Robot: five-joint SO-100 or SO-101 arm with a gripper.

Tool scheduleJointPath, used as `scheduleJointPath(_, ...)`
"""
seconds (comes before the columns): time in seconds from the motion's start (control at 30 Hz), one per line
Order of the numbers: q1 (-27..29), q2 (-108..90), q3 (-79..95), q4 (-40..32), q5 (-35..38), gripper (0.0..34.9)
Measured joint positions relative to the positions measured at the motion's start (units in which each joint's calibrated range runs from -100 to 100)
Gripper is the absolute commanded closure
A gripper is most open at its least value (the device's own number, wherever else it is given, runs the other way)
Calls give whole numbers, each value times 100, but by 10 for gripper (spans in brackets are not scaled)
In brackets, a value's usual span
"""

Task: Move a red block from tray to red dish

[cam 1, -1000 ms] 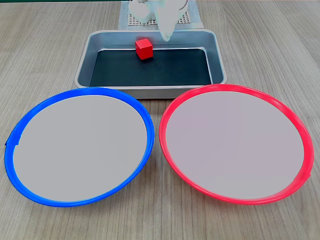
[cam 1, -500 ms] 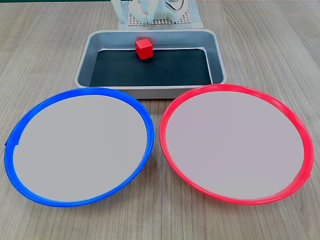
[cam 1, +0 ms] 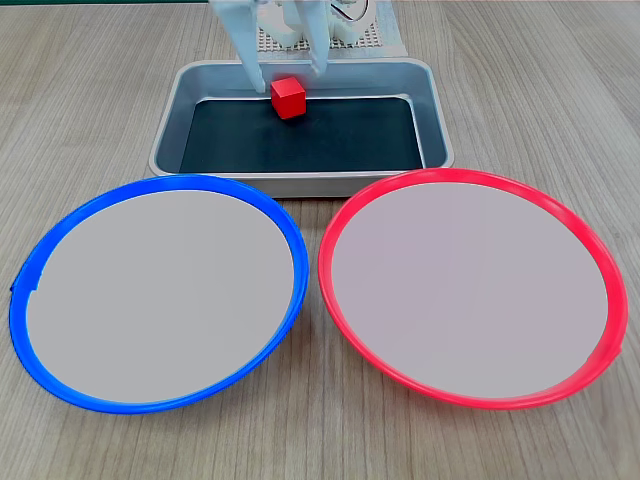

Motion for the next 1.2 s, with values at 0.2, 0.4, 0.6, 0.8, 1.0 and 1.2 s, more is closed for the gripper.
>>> scheduleJointPath(0.2, 35, 264, 236, -310, 59, 153)
scheduleJointPath(0.4, 35, 307, 417, -620, 88, 257)
scheduleJointPath(0.6, -18, 341, 417, -506, 73, 346)
scheduleJointPath(0.8, -867, 801, -1098, 726, -742, 346)
scheduleJointPath(1.0, -2301, 2310, -4265, 1354, -2872, 346)
scheduleJointPath(1.2, -2664, 4101, -6162, -73, -4542, 346)
